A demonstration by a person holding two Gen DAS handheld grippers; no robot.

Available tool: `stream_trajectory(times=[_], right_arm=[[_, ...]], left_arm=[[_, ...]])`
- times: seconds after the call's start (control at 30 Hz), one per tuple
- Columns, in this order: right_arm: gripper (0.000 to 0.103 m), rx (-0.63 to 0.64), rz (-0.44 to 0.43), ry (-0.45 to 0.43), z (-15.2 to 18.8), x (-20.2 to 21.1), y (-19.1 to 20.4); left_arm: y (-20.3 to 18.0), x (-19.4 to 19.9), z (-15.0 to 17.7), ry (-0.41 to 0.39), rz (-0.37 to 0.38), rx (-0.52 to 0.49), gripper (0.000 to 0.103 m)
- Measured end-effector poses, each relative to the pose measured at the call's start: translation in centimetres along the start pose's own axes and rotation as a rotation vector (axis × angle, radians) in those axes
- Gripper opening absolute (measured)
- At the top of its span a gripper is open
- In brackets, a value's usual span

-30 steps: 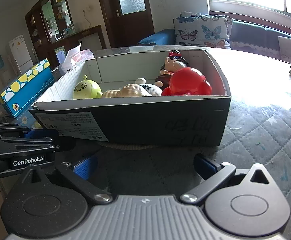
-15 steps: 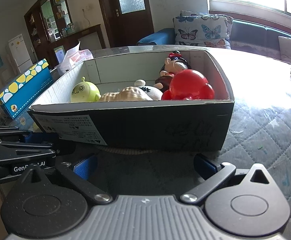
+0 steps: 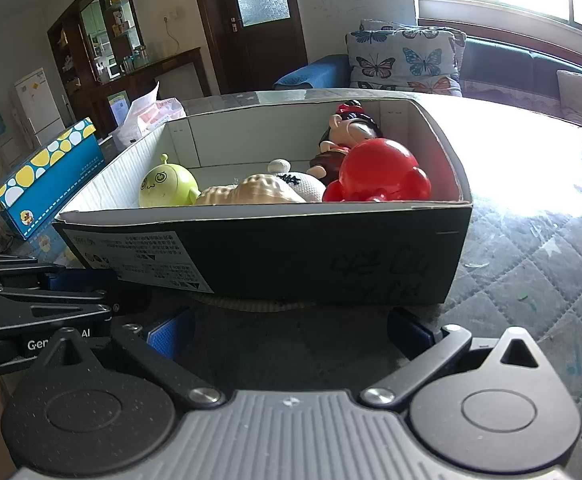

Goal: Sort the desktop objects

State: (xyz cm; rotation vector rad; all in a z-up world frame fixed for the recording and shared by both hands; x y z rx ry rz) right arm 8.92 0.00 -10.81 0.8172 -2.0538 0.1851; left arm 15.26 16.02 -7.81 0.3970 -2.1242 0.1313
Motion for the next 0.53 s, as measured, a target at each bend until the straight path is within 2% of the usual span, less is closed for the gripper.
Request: stream_trajectory(times=[0.53], right_arm=[[0.103,-0.003,-0.004,0.001,-0.03,-0.08,-0.12]], left_arm=[[0.08,-0.24,0.13,0.015,0.021,0.024,0.035]])
Point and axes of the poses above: each gripper's, at about its wrist camera, not at the fingertips, and x roughly against the way its jaws point, y to its left, z to its underside, the point moved 10 cm from there along -x, roughly the way its jaws point, and after that the axes turned 9 degrees about y, right-handed, at the moved point
